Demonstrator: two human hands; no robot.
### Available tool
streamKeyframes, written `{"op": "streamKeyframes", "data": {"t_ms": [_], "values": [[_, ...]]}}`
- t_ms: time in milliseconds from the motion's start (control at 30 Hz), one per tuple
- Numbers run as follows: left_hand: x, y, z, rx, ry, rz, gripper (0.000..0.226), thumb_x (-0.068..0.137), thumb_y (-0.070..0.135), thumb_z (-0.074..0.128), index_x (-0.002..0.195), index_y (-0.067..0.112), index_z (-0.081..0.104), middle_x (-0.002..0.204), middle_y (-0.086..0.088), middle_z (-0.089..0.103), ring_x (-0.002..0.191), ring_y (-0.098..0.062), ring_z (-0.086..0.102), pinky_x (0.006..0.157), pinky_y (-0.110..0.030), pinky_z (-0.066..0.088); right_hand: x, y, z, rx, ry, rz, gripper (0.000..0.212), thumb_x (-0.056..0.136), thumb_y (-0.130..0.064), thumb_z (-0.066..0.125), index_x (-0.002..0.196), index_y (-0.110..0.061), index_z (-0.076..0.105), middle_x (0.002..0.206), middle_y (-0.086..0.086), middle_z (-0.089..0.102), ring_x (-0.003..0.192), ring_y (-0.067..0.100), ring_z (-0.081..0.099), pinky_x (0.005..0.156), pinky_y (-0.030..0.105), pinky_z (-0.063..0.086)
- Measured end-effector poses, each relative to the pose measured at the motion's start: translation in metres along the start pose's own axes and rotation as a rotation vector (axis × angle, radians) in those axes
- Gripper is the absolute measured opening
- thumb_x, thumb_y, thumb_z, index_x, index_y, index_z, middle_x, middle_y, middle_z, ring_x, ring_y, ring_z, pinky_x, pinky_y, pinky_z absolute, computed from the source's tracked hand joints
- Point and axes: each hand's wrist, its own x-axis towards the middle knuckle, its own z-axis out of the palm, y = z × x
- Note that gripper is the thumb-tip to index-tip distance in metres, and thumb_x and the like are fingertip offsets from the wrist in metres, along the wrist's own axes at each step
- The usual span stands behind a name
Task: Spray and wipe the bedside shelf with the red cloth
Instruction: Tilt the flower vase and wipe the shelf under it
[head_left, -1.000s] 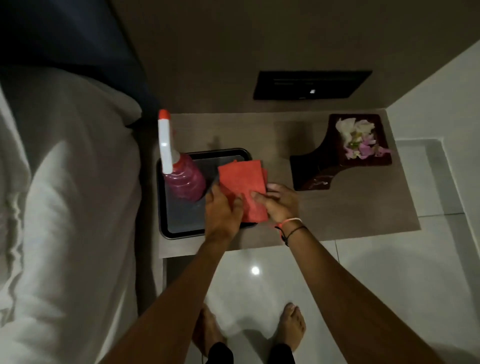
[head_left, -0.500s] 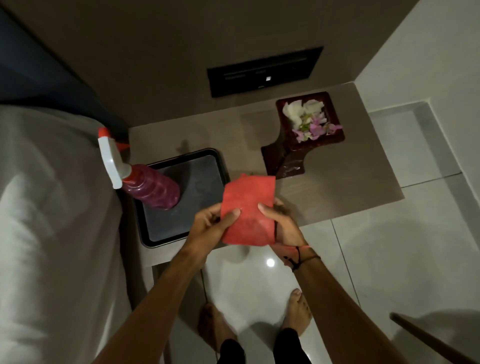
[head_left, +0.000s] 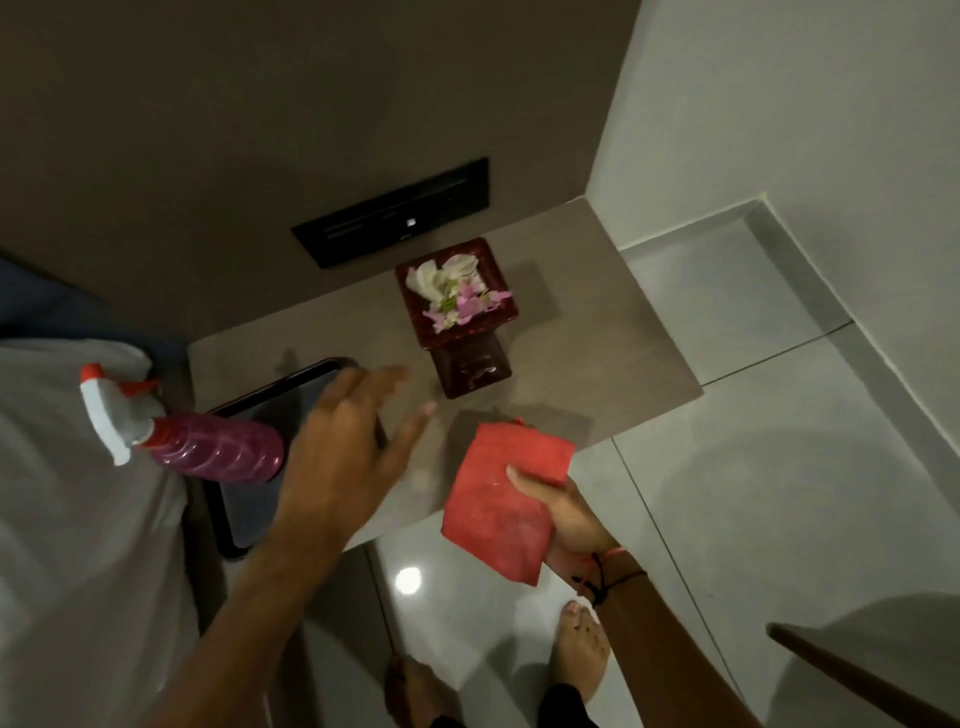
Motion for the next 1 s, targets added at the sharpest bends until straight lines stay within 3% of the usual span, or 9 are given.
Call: {"op": "streamKeyframes", "data": {"t_ms": [167,267,367,433,600,700,800,900,1000], "values": [[0.066,0.044,-0.022,0.273,0.079,0.223,0.077,0.086,0.065,0.054,0.151,0.025,0.041,0.146,-0.017,0.044,0.13,-0.036,0.046,0.101,-0.054,0.046,-0.003,-0.022,-0.022,-0.482,0.039,0.01,0.077,0.055,-0.001,0.087,0.125,-0.021,0.063,0.118,0.009,0.073,0.11,0.029,0.068,0.09,0.042,0.06],[0.105,0.052,-0.008,0.478,-0.059,0.283,0.092,0.08,0.079,0.04,0.159,0.035,0.023,0.166,-0.019,0.023,0.152,-0.041,0.025,0.116,-0.062,0.03,-0.001,-0.032,-0.024,-0.678,0.203,-0.112,0.064,0.051,-0.002,0.087,0.11,-0.023,0.07,0.104,0.005,0.075,0.098,0.025,0.069,0.079,0.03,0.06],[0.132,0.042,0.01,0.635,-0.211,0.35,0.099,0.072,0.089,0.022,0.16,0.045,0.007,0.172,-0.019,0.001,0.159,-0.04,0.003,0.124,-0.065,0.015,0.001,-0.033,-0.021,-0.543,0.345,-0.187,0.039,0.063,0.011,0.078,0.089,-0.018,0.077,0.088,0.008,0.076,0.089,0.027,0.069,0.068,0.023,0.053],[0.143,0.035,0.017,0.66,-0.282,0.361,0.097,0.071,0.089,0.017,0.158,0.049,0.001,0.172,-0.018,0.0,0.158,-0.042,0.005,0.124,-0.067,0.015,0.003,-0.025,-0.018,-0.384,0.409,-0.214,0.041,0.071,0.016,0.067,0.087,-0.02,0.077,0.088,0.004,0.076,0.093,0.027,0.069,0.068,0.026,0.051],[0.181,0.027,0.005,0.601,-0.362,0.368,0.08,0.084,0.078,0.029,0.156,0.053,0.005,0.166,-0.021,0.017,0.146,-0.05,0.029,0.116,-0.066,0.026,0.013,-0.011,0.007,-0.091,0.577,-0.353,0.039,0.087,0.011,0.055,0.118,-0.008,0.066,0.112,0.009,0.068,0.109,0.028,0.063,0.075,0.029,0.054],[0.209,0.023,-0.008,0.505,-0.404,0.347,0.072,0.086,0.073,0.033,0.153,0.06,0.01,0.163,-0.02,0.024,0.145,-0.048,0.029,0.117,-0.066,0.022,0.023,-0.007,0.037,-0.335,0.744,-0.666,0.046,0.097,0.002,0.048,0.138,-0.017,0.054,0.128,0.003,0.064,0.117,0.012,0.06,0.092,0.023,0.056],[0.224,0.025,-0.011,0.431,-0.394,0.36,0.07,0.084,0.071,0.038,0.151,0.061,0.021,0.159,-0.019,0.031,0.145,-0.045,0.03,0.118,-0.064,0.022,0.053,-0.008,0.063,-0.712,0.889,-0.888,0.066,0.092,-0.002,0.039,0.155,-0.02,0.029,0.163,0.007,0.028,0.146,0.021,0.037,0.114,0.026,0.041],[0.229,0.025,-0.008,0.397,-0.384,0.377,0.072,0.081,0.071,0.041,0.149,0.062,0.025,0.158,-0.02,0.033,0.146,-0.044,0.029,0.119,-0.063,0.021,0.101,-0.015,0.078,-1.164,0.86,-0.926,0.067,0.093,-0.008,0.035,0.157,-0.02,0.017,0.167,0.014,0.008,0.153,0.037,0.016,0.12,0.058,0.028],[0.234,0.025,-0.007,0.354,-0.4,0.387,0.071,0.083,0.069,0.044,0.15,0.062,0.024,0.159,-0.022,0.031,0.149,-0.044,0.025,0.119,-0.063,0.018,0.141,-0.019,0.082,-1.484,0.769,-0.839,0.068,0.089,-0.01,0.026,0.156,-0.015,0.014,0.163,0.024,0.02,0.152,0.04,0.017,0.12,0.06,0.027]]}}
